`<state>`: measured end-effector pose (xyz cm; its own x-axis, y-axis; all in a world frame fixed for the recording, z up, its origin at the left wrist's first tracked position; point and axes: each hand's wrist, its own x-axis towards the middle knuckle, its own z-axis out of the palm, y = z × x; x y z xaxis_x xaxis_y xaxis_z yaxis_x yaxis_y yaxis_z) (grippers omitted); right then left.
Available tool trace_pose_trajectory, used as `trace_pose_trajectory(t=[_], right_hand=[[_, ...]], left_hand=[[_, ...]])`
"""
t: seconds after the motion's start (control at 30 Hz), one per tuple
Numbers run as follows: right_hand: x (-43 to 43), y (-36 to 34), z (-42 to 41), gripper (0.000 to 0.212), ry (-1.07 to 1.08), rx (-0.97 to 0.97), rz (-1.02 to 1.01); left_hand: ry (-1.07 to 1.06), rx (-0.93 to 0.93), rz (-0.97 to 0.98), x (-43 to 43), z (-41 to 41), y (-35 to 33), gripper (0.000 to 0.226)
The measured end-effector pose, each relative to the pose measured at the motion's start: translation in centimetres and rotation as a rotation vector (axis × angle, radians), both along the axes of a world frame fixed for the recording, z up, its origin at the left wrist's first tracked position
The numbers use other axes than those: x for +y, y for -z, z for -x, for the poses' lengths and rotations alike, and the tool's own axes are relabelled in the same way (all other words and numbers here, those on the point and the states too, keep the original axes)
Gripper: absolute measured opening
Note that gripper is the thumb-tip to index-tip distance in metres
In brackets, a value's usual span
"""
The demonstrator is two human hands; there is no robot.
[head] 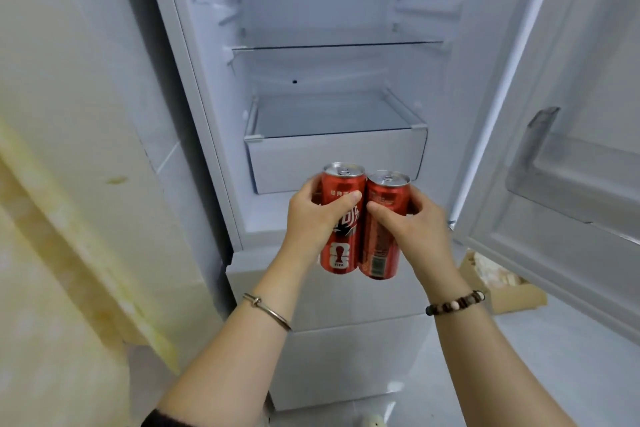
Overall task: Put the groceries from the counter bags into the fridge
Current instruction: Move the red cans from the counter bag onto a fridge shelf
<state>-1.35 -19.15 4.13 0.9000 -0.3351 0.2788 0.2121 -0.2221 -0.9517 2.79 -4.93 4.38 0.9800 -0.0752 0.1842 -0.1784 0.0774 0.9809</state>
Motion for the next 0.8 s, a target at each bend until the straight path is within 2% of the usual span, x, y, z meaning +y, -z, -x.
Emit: trace_pose_trajectory(t=[0.33, 0.53, 0.7, 0.8], right_hand=[[-0.7, -2.4, -13.6, 0.027, -0.083, -0.030, -0.009], [-1.5, -4.0, -20.9, 0.026, -0.092, -0.122, -0.001], [-1.4, -5.7, -25.2, 0.026, -0.096, -0.162, -0.022], [-0.8, -6.2, -26.4, 0.023, -0.101, -0.153, -0.036]], left_hand=[[-0.087, -0.022, 0.070, -1.0, -11.8, -2.4, 0.028], [-0.119, -0.084, 0.108, -2.1, -18.1, -4.4, 0.027], [-0.169, -0.151, 0.104, -2.3, -21.9, -6.0, 0.034], [-0.144, -0.136, 0.126, -1.6, -23.3, -6.4, 0.030]])
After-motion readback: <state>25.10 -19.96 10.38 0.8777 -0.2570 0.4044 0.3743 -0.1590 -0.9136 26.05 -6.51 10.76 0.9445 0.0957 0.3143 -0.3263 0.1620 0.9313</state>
